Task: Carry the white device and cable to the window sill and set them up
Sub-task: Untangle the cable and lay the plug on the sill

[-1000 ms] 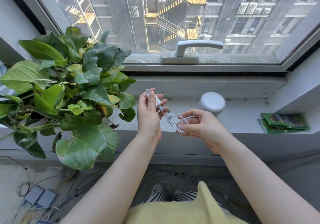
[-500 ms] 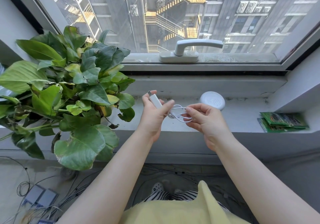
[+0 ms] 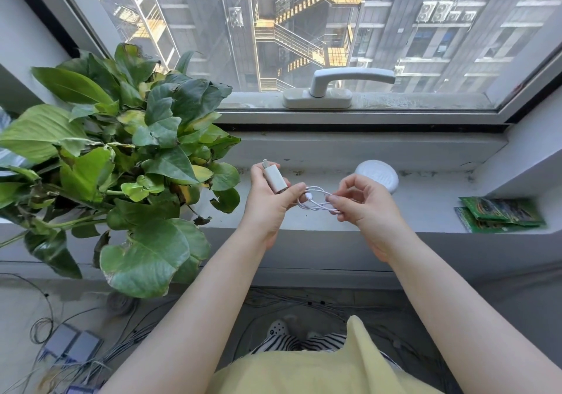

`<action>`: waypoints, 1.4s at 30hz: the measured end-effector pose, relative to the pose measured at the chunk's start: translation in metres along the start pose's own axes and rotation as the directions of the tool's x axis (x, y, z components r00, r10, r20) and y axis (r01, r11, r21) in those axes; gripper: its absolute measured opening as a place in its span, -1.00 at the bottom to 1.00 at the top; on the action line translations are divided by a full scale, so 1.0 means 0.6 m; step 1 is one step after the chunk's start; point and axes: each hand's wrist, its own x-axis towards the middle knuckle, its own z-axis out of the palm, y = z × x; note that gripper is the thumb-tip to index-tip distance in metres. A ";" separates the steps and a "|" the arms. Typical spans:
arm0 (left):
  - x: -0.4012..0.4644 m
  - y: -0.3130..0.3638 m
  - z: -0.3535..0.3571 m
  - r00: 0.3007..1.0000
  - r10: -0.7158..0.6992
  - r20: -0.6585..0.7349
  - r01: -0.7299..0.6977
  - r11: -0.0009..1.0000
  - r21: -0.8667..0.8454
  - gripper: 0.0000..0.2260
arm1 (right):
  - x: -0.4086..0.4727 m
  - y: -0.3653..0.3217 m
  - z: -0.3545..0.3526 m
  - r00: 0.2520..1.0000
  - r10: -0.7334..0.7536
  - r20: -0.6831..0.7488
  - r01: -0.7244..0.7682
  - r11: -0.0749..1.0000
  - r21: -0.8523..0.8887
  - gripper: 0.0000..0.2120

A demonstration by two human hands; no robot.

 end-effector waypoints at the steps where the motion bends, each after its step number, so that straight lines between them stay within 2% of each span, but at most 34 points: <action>1: 0.000 0.000 0.001 1.000 -0.012 -0.010 0.012 1.000 -0.017 -0.57 | 0.000 0.000 0.003 0.999 -0.040 -0.016 0.039 0.998 -0.047 -0.83; 3: 0.002 0.001 0.001 0.999 -0.026 -0.040 0.025 0.999 -0.041 -0.57 | 0.000 -0.001 0.010 0.996 -0.084 -0.025 0.080 0.986 -0.144 -0.91; 7: 0.000 0.005 0.003 0.997 0.021 -0.070 -0.018 0.999 0.041 -0.58 | -0.005 0.000 0.027 0.977 -0.211 0.030 0.204 0.889 -0.411 -0.81; 9: 0.000 0.004 0.002 0.996 0.052 -0.074 -0.046 0.996 0.080 -0.58 | -0.005 0.004 0.032 0.951 -0.307 0.044 0.291 0.834 -0.469 -0.84; 10: 0.001 0.004 0.001 0.995 0.064 -0.071 -0.058 0.995 0.083 -0.59 | -0.005 0.004 0.032 0.938 -0.346 0.021 0.319 0.839 -0.440 -0.85; 12: 0.003 0.003 -0.004 0.994 0.083 -0.067 -0.077 0.994 0.076 -0.59 | -0.003 -0.001 0.028 0.927 -0.369 -0.069 0.339 0.902 -0.266 -0.81; 14: 0.006 0.001 -0.010 0.994 0.089 -0.055 -0.086 0.995 0.054 -0.60 | -0.001 -0.013 0.024 0.946 -0.283 -0.156 0.282 0.959 -0.028 -0.74; 16: 0.007 0.000 -0.013 0.996 0.083 -0.023 -0.083 0.997 -0.001 -0.61 | 0.002 -0.018 0.021 0.968 -0.155 -0.196 0.187 0.969 0.160 -0.69; 18: 0.007 0.001 -0.015 0.997 0.070 0.045 -0.064 0.992 -0.111 -0.64 | 0.008 -0.019 0.019 0.981 -0.072 -0.178 0.114 0.964 0.241 -0.68; 21: 0.002 0.006 -0.019 0.978 0.069 0.199 -0.020 0.971 -0.239 -0.68 | 0.016 -0.016 0.020 0.990 -0.002 -0.141 0.027 0.984 0.176 -0.75; 24: -0.002 0.008 -0.018 0.962 0.094 0.256 -0.044 0.980 -0.195 -0.69 | 0.017 -0.015 0.024 0.995 0.047 -0.088 -0.031 0.985 0.168 -0.86; 26: -0.001 0.009 -0.015 0.962 0.108 0.249 -0.074 0.987 -0.141 -0.68 | 0.014 -0.019 0.024 0.997 0.070 -0.018 -0.065 0.981 0.180 -0.84; 30: 0.001 0.014 -0.013 0.973 0.089 0.213 -0.067 0.992 -0.106 -0.68 | 0.007 -0.030 0.018 0.995 0.029 0.092 -0.028 1.000 -0.014 -0.68; 34: 0.002 0.021 -0.019 0.966 0.042 0.254 -0.015 0.994 -0.107 -0.69 | 0.008 -0.032 0.013 0.998 -0.032 0.047 0.035 0.997 -0.073 -0.77; 38: 0.003 0.023 -0.019 0.959 0.023 0.281 -0.004 0.998 -0.066 -0.66 | 0.008 -0.030 0.017 0.997 -0.019 0.075 0.019 1.000 0.000 -0.89; 40: 0.004 0.020 -0.016 0.976 0.038 0.215 -0.029 0.999 -0.045 -0.66 | 0.006 -0.031 0.020 0.996 0.009 0.092 -0.013 0.999 0.042 -0.91; 42: 0.006 0.015 -0.015 0.990 0.055 0.129 -0.054 0.998 -0.006 -0.67 | 0.004 -0.031 0.018 0.986 0.044 0.163 -0.063 0.992 0.112 -0.82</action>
